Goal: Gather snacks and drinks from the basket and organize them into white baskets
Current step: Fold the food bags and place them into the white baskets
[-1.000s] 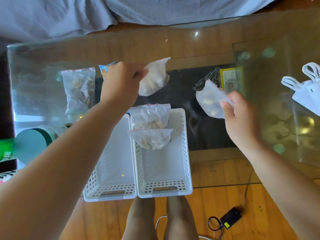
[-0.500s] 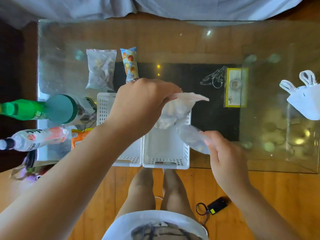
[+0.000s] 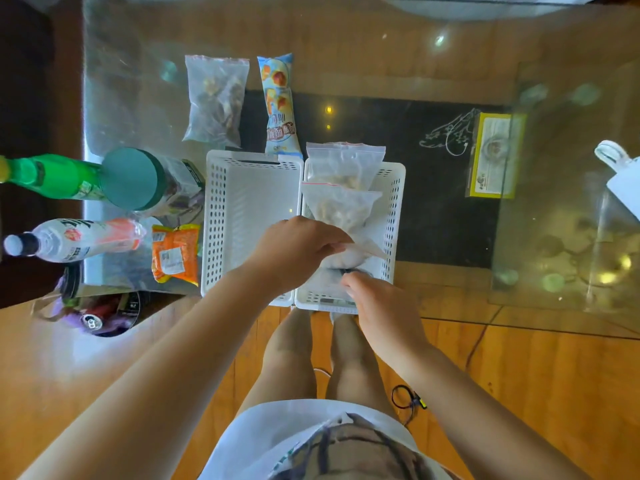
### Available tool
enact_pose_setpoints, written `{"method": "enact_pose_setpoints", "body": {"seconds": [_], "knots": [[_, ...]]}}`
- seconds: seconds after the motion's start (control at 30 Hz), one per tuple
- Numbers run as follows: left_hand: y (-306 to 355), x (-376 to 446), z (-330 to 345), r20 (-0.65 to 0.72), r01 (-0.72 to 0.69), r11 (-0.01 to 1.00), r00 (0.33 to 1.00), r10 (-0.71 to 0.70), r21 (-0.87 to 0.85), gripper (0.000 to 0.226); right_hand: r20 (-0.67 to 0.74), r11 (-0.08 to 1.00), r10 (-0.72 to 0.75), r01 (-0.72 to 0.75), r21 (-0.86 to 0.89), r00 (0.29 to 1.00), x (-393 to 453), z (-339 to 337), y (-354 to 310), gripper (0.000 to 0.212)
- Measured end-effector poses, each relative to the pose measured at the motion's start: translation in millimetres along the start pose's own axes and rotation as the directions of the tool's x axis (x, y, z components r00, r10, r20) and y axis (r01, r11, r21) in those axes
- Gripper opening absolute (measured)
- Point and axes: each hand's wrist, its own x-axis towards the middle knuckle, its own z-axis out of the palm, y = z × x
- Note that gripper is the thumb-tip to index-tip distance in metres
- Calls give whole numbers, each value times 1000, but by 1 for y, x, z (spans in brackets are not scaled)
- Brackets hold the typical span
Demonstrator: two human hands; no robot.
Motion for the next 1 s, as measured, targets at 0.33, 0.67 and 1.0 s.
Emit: {"method": "enact_pose_setpoints", "body": {"seconds": [0.33,0.67,1.0], "knots": [[-24,47,28,232,70,994,969,-87,82,26,88,996,-70,65,57,994,22,37,15,13],[-50,40,19,7,198,979,980,-198,-57,24,-210,996,-90,94,7,974,36,33,-5,36],[-57,42,25,-109,250,965,960,-257,-74,18,-126,931,-264,218,-294,956,26,75,-20,56]]}}
